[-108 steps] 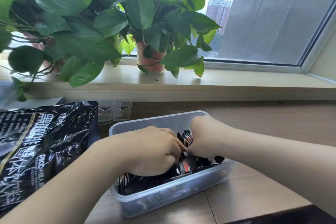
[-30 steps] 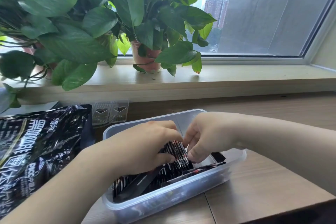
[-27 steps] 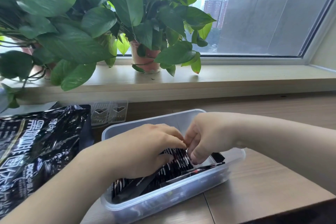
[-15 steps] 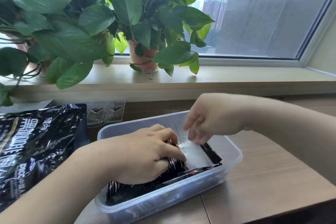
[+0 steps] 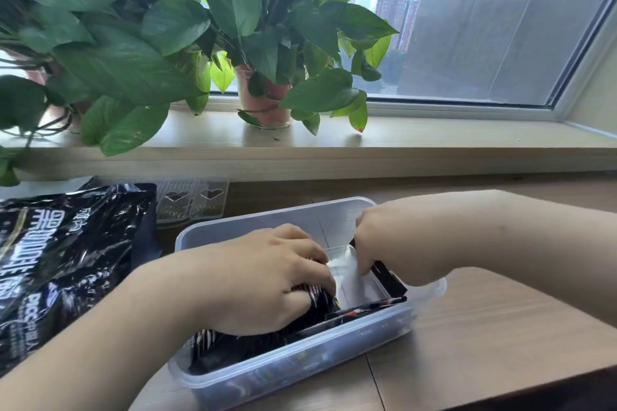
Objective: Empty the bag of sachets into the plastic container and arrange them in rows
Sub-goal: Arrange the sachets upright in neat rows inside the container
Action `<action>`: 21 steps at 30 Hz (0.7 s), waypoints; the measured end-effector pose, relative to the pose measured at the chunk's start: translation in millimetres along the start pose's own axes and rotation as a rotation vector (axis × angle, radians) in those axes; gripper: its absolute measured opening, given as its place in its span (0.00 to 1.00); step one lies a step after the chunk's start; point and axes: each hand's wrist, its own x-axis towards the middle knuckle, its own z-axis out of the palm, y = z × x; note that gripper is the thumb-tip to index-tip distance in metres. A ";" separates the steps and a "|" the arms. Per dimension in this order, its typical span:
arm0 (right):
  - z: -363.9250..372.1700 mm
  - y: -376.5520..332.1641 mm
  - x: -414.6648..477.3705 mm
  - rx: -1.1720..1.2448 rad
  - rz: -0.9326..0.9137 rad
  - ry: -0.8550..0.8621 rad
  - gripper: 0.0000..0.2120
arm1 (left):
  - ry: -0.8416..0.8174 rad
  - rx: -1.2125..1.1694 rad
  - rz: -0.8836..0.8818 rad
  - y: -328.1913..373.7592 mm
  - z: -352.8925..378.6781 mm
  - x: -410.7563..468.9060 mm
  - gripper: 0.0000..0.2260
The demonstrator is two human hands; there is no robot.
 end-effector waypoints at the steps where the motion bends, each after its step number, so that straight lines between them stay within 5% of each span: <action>1: -0.2 -0.5 0.1 -0.031 0.001 -0.007 0.26 | 0.002 -0.003 0.001 -0.5 0.1 0.1 0.23; 7: 1.9 -3.3 7.6 -0.073 0.027 0.023 0.21 | 0.010 -0.040 -0.006 -1.3 -0.2 -0.6 0.25; 13: -0.5 -4.3 20.3 -0.116 0.014 0.013 0.04 | 0.006 -0.049 -0.030 -0.9 -0.3 -1.6 0.25; 21: -0.8 3.7 6.4 -0.054 -0.044 -0.027 0.20 | -0.001 -0.040 -0.036 -2.4 0.0 -1.3 0.22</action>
